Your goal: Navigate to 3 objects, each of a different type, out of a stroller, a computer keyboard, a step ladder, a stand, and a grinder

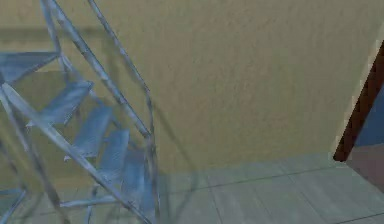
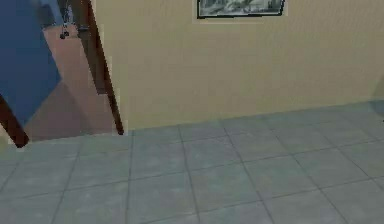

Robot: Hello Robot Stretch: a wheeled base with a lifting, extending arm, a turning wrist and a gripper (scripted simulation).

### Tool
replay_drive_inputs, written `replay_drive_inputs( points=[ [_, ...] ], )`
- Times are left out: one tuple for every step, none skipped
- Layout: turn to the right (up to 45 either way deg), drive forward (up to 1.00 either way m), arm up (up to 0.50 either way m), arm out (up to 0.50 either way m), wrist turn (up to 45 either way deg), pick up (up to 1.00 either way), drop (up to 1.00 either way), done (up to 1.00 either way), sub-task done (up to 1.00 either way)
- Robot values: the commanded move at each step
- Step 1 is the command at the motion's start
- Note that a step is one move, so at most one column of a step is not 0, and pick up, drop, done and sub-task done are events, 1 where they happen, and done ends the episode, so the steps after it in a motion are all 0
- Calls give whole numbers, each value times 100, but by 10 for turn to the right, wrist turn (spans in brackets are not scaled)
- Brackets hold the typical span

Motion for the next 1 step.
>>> replay_drive_inputs(
  points=[
    [450, 0, 0, 0, 0, 0, 0, 0, 0]
  ],
)
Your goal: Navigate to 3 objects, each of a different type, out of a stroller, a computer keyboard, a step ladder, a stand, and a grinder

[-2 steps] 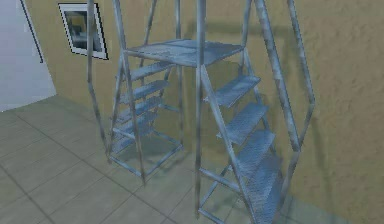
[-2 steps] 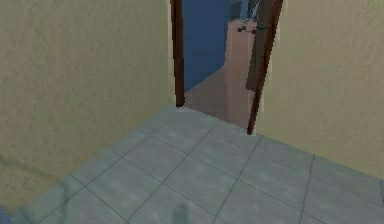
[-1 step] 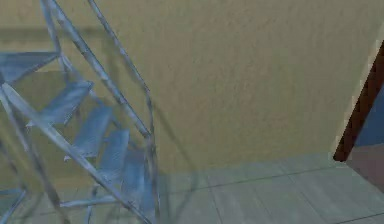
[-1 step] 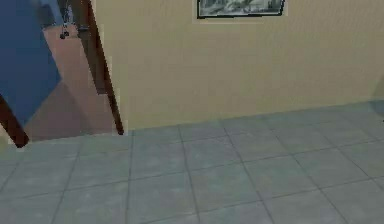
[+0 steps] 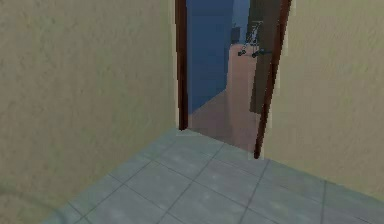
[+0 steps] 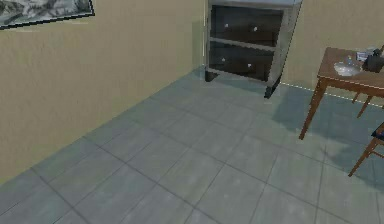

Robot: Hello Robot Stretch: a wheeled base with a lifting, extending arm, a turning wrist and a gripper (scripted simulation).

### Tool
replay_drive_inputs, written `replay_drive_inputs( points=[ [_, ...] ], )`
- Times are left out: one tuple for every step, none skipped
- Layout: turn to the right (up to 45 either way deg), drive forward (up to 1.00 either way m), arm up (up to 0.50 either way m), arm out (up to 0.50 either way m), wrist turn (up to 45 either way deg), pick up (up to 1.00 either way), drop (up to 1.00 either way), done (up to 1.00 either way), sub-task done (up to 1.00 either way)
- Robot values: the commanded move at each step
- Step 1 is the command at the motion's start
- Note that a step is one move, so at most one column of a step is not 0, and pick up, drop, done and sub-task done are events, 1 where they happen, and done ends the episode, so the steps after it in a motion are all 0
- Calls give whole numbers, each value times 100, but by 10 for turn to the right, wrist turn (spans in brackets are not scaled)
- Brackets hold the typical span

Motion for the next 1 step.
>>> replay_drive_inputs(
  points=[
    [90, 0, 0, 0, 0, 0, 0, 0, 0]
  ],
)
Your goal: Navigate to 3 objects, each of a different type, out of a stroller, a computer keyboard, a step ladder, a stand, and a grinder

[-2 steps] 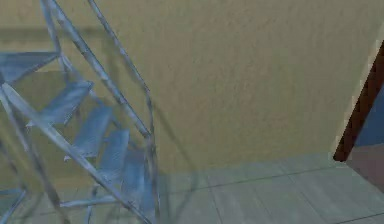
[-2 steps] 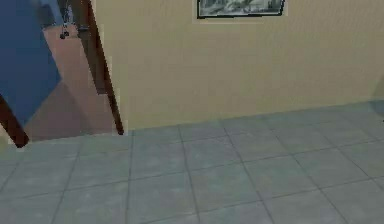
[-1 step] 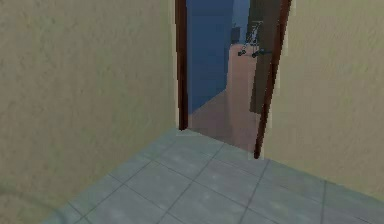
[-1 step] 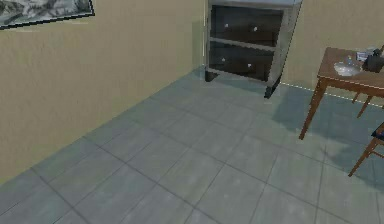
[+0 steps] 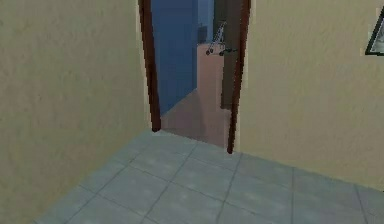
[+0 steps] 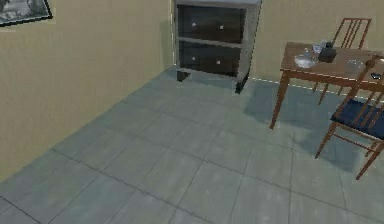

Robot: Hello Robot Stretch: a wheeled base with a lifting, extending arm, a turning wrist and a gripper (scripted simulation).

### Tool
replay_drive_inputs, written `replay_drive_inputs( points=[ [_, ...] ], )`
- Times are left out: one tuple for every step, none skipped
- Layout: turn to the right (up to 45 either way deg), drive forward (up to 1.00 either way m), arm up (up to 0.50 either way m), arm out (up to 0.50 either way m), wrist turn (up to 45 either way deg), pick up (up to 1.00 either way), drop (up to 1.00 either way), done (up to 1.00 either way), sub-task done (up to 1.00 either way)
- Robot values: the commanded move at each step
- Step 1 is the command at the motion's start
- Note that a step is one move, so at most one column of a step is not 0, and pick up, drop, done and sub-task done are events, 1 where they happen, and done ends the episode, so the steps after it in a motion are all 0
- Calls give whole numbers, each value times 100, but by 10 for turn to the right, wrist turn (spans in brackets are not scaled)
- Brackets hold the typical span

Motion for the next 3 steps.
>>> replay_drive_inputs(
  points=[
    [0, 100, 0, 0, 0, 0, 0, 0, 0],
    [0, 100, 0, 0, 0, 0, 0, 0, 0],
    [0, 95, 0, 0, 0, 0, 0, 0, 0]
  ],
)
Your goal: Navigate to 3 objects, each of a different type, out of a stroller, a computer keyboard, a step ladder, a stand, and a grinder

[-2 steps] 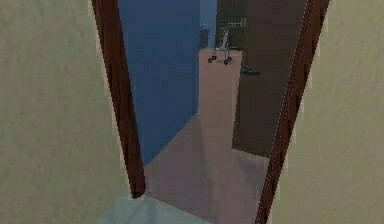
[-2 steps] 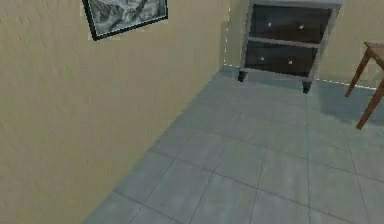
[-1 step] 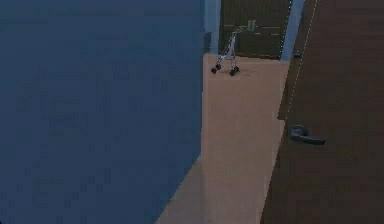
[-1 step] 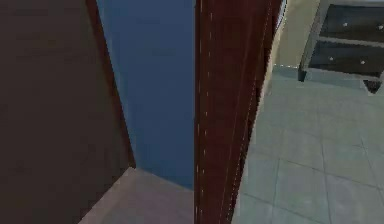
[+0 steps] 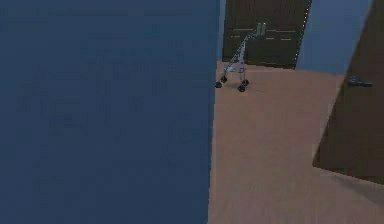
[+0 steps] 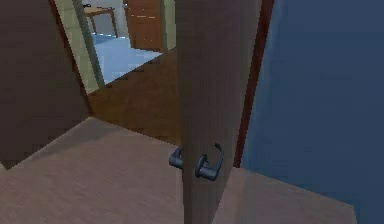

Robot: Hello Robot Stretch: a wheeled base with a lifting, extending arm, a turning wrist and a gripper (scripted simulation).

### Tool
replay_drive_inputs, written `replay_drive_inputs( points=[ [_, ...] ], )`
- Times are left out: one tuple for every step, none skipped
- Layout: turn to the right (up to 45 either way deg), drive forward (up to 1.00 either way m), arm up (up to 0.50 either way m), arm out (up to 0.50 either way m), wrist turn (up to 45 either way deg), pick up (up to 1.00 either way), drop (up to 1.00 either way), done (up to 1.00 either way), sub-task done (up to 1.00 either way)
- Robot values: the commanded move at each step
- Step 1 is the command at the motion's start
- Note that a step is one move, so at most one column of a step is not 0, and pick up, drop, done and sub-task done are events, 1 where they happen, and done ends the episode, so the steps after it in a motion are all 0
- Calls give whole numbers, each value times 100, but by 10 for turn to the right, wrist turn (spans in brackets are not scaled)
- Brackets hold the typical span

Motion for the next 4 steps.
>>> replay_drive_inputs(
  points=[
    [240, 0, 0, 0, 0, 0, 0, 0, 0],
    [0, 100, 0, 0, 0, 0, 0, 0, 0],
    [30, 0, 0, 0, 0, 0, 0, 0, 0],
    [450, 0, 0, 0, 0, 0, 0, 0, 0]
  ],
)
